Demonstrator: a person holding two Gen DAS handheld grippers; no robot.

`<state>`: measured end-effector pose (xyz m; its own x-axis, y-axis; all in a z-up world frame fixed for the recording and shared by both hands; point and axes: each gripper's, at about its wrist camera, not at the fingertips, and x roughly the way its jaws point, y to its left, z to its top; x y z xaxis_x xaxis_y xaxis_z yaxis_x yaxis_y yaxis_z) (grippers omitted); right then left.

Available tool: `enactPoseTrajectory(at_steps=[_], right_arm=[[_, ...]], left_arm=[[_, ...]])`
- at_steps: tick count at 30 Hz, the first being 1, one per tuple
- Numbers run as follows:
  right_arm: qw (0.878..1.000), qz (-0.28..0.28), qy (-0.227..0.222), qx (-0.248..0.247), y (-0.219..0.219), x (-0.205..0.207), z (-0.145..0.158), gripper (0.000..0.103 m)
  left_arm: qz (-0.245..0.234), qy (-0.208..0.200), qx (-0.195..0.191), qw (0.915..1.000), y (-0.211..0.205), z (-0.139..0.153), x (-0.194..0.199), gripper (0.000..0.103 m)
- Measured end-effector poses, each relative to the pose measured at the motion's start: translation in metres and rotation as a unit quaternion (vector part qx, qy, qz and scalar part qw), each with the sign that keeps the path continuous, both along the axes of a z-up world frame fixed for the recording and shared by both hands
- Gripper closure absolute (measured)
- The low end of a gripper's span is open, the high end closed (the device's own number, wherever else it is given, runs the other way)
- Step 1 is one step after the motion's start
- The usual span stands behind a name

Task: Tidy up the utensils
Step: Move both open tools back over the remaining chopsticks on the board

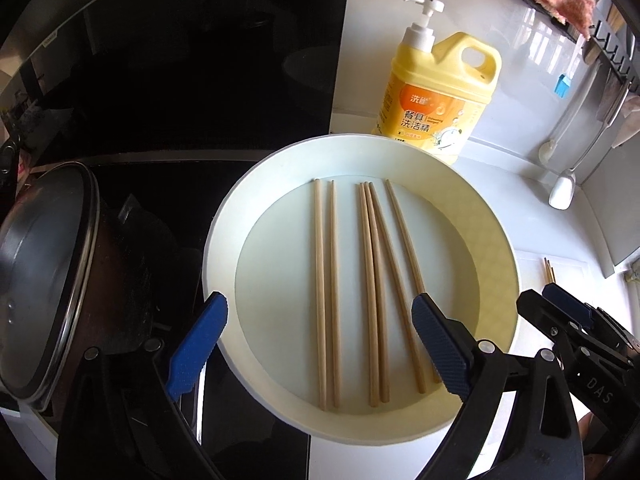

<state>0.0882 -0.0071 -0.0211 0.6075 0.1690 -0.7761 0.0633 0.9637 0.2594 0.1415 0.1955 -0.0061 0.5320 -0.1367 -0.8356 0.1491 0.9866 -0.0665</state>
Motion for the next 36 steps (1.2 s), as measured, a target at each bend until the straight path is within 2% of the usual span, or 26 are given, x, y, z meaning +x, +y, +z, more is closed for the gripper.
enactPoseTrajectory(at_steps=[3, 11, 21, 29, 36], right_arm=[[1.0, -0.009, -0.004, -0.001, -0.011, -0.012, 0.002, 0.044], [0.999, -0.036, -0.002, -0.006, -0.057, -0.044, -0.001, 0.044], [0.998, -0.053, 0.011, -0.031, -0.133, -0.102, -0.01, 0.042], [0.999, -0.043, 0.013, -0.021, -0.188, -0.144, -0.03, 0.041], [1.0, -0.022, 0.009, -0.01, -0.212, -0.15, -0.051, 0.041]], left_arm=[[-0.002, -0.005, 0.003, 1.0, -0.005, 0.004, -0.009, 0.011], [-0.007, -0.018, 0.0, 0.9998, -0.031, 0.009, -0.034, 0.011], [-0.002, -0.023, -0.006, 0.9997, -0.089, 0.005, -0.083, 0.011], [0.01, -0.015, -0.003, 0.9998, -0.145, -0.007, -0.124, 0.011], [0.021, -0.012, 0.021, 0.9995, -0.181, -0.022, -0.145, 0.009]])
